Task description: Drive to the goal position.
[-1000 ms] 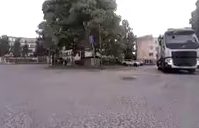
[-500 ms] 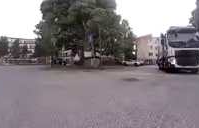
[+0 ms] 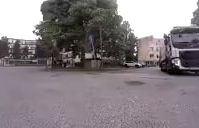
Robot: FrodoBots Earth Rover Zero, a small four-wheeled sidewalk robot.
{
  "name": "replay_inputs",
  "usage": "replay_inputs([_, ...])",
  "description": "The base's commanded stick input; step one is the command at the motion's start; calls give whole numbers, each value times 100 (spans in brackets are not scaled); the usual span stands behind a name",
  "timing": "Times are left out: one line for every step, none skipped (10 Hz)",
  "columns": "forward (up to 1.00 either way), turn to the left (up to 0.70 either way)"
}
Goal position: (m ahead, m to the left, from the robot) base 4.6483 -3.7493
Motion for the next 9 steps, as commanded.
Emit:
replay_inputs([60,0])
replay_inputs([60,0])
replay_inputs([60,0])
replay_inputs([60,0])
replay_inputs([60,0])
replay_inputs([60,-5])
replay_inputs([60,-15])
replay_inputs([60,-15])
replay_inputs([60,-15])
